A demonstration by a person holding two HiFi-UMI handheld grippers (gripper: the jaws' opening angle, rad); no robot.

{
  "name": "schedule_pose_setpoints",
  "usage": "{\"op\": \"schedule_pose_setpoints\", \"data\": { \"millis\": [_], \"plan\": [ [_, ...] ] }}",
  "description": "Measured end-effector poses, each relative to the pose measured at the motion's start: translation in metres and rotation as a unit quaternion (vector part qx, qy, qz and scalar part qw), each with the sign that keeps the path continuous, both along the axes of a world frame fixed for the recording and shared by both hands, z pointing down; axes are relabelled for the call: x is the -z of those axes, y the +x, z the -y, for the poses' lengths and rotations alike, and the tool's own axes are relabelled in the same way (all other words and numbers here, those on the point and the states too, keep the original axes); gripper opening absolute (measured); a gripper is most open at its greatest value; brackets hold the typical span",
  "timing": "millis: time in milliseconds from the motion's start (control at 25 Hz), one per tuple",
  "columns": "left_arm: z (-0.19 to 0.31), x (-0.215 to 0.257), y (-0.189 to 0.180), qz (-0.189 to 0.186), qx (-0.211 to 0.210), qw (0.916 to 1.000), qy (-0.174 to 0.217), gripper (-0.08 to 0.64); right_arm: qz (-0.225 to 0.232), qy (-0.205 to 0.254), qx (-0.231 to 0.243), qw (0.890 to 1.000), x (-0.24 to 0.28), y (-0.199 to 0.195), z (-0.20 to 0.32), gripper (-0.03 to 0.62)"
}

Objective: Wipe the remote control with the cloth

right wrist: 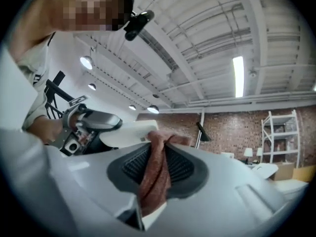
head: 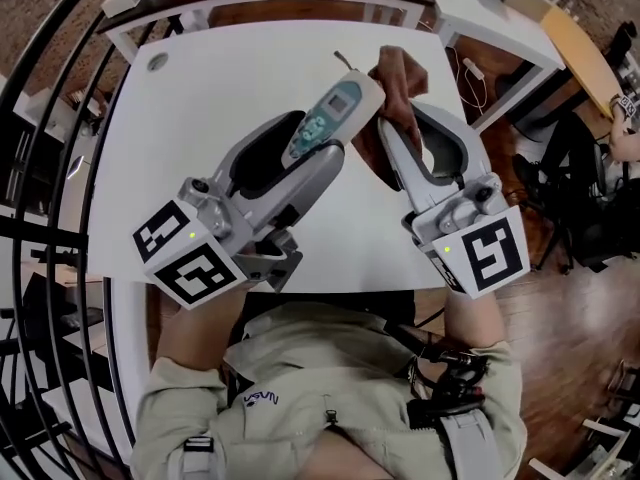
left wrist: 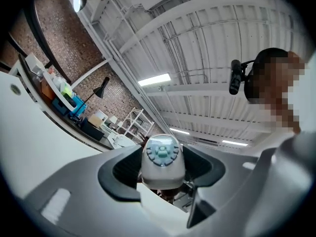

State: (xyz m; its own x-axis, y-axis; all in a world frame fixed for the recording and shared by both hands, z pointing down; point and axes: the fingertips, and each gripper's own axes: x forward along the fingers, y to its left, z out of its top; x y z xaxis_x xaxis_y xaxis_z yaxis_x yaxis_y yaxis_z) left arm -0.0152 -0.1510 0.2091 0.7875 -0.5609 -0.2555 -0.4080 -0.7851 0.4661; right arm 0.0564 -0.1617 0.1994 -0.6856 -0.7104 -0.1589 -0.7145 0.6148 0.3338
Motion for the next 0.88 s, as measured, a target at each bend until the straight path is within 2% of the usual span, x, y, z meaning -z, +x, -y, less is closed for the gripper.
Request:
{"op": "schedule_pose_setpoints", "data": {
  "millis": [120,240,360,440,520,560,600,720,800,880],
  "plan": [
    [-0.002,0.002,0.007,-0.008,-0.010,0.9999,-0.001,0.273,-0.022,0.002,0.030,0.999,-0.007,-0.024,-0.008,0.080],
    [0.001,0.005,0.006,-0.008,0.003,1.0000,0.005,0.273,-0.050,-0.021,0.079,0.995,-0.033,-0.054,-0.027,0.080],
    [0.008,0.002,0.001,0.004,0.025,0.9996,0.010,0.273,-0.105,-0.042,0.113,0.987,-0.059,-0.075,-0.045,0.080],
    [0.014,0.000,-0.005,0.016,0.042,0.9989,0.015,0.273,-0.130,-0.043,0.120,0.983,-0.064,-0.079,-0.044,0.080],
    [0.019,0.003,-0.011,0.046,0.073,0.9954,0.043,0.273,-0.128,-0.039,0.100,0.986,-0.057,-0.068,-0.033,0.080],
    [0.020,0.007,-0.014,0.073,0.097,0.9901,0.070,0.273,-0.112,-0.037,0.079,0.990,-0.050,-0.056,-0.025,0.080],
    [0.023,0.010,-0.017,0.105,0.124,0.9815,0.101,0.273,-0.092,-0.035,0.054,0.994,-0.040,-0.042,-0.014,0.080],
    [0.038,0.012,-0.022,0.191,0.187,0.9495,0.164,0.273,-0.067,-0.026,-0.003,0.997,-0.020,-0.008,0.016,0.080],
    [0.057,0.003,-0.025,0.241,0.214,0.9305,0.174,0.273,-0.075,-0.030,-0.035,0.996,-0.021,0.009,0.038,0.080],
    [0.082,-0.015,-0.028,0.291,0.232,0.9142,0.160,0.273,-0.082,-0.047,-0.064,0.993,-0.030,0.024,0.060,0.080]
  ]
}}
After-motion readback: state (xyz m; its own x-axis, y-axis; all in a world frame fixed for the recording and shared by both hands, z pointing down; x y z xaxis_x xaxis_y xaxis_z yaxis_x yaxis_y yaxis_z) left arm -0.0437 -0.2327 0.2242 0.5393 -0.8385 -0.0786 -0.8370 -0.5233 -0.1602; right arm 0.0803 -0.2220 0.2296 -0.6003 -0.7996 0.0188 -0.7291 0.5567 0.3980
